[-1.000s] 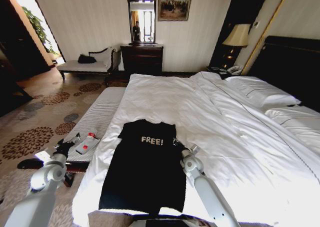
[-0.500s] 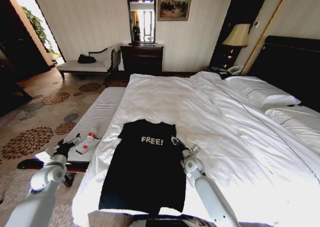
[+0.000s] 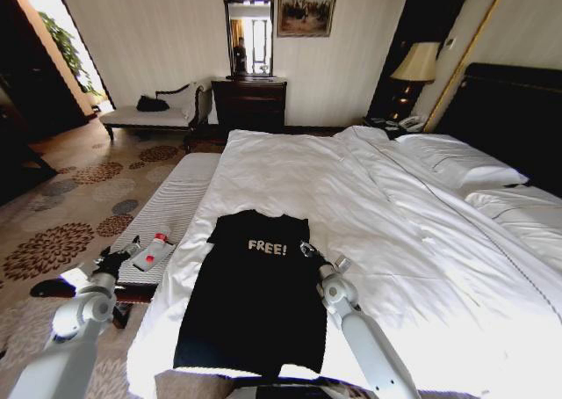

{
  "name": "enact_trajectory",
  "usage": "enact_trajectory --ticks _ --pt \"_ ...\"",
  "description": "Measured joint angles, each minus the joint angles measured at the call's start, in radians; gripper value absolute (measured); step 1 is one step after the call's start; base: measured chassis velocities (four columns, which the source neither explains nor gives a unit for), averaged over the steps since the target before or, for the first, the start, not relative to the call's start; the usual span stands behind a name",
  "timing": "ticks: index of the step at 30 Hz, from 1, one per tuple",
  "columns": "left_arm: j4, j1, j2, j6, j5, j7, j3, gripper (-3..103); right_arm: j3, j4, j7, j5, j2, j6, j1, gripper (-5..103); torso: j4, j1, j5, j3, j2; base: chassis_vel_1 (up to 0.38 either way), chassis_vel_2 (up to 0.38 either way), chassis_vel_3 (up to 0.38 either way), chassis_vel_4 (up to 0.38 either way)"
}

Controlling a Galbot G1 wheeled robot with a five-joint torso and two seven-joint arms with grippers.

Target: Fold the clothes on the bed.

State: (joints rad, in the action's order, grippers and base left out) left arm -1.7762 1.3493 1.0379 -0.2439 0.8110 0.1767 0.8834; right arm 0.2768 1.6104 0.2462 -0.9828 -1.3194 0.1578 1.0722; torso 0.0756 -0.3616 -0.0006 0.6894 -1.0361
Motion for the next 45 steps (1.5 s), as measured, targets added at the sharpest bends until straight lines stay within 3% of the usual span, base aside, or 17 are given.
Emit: enact_trajectory --ticks 4,6,7,10,14,38,39,41,42,43,45 --pt "0.003 -0.001 0.0 0.001 -0.002 0.0 -0.001 100 0.0 -0.003 0.004 0.0 0.0 0.0 -0.002 37 0.0 0.0 0.0 0.0 0.0 0.0 0.0 0.0 0.0" --pt "0.003 -0.001 0.0 0.001 -0.002 0.0 -0.001 100 0.0 -0.004 0.005 0.0 0.0 0.0 -0.002 37 0.0 0.0 0.0 0.0 0.0 0.0 0.0 0.0 0.0" --pt "0.004 -0.001 0.0 0.001 -0.003 0.0 -0.001 100 0.0 -0.005 0.006 0.0 0.0 0.0 -0.002 25 0.0 0.0 0.0 0.0 0.0 0.0 0.0 0.0 0.0" --pt "0.006 -0.005 -0.001 0.002 -0.003 0.0 -0.003 100 0.0 -0.008 0.006 0.0 -0.001 0.0 -0.002 9 0.0 0.0 0.0 0.0 0.0 0.0 0.0 0.0 0.0" --pt "0.011 -0.009 -0.001 0.002 -0.004 0.0 -0.006 100 0.001 -0.008 0.007 0.0 -0.001 0.0 -0.003 1 0.0 0.0 0.0 0.0 0.0 0.0 0.0 0.0 0.0" --pt "0.013 -0.006 0.003 0.005 -0.009 -0.001 -0.008 100 0.02 0.011 0.014 0.004 0.005 -0.002 -0.02 -2 -0.0001 0.0 0.0 0.0 0.0 0.0 0.0 0.0 0.0" --pt "0.012 -0.005 0.003 0.005 -0.009 -0.001 -0.008 100 0.022 0.012 0.014 0.004 0.007 -0.002 -0.02 8 -0.0001 0.0 0.0 0.0 0.0 0.0 0.0 0.0 0.0" --pt "0.011 -0.004 0.004 0.005 -0.01 -0.001 -0.008 100 0.022 0.012 0.015 0.004 0.008 -0.002 -0.02 8 0.0 0.0 0.0 0.0 0.0 0.0 0.0 0.0 0.0" --pt "0.009 -0.004 0.005 0.005 -0.011 -0.001 -0.008 100 0.022 0.012 0.015 0.004 0.011 -0.002 -0.019 18 0.0 0.0 0.0 0.0 0.0 0.0 0.0 0.0 0.0" --pt "0.009 -0.004 0.005 0.005 -0.011 -0.001 -0.008 100 0.022 0.012 0.015 0.004 0.011 -0.002 -0.019 18 0.0 0.0 0.0 0.0 0.0 0.0 0.0 0.0 0.0" --pt "0.007 -0.003 0.005 0.005 -0.012 -0.001 -0.008 100 0.022 0.012 0.015 0.005 0.012 -0.002 -0.015 29 0.0 0.0 0.0 0.0 0.0 0.0 0.0 0.0 0.0"
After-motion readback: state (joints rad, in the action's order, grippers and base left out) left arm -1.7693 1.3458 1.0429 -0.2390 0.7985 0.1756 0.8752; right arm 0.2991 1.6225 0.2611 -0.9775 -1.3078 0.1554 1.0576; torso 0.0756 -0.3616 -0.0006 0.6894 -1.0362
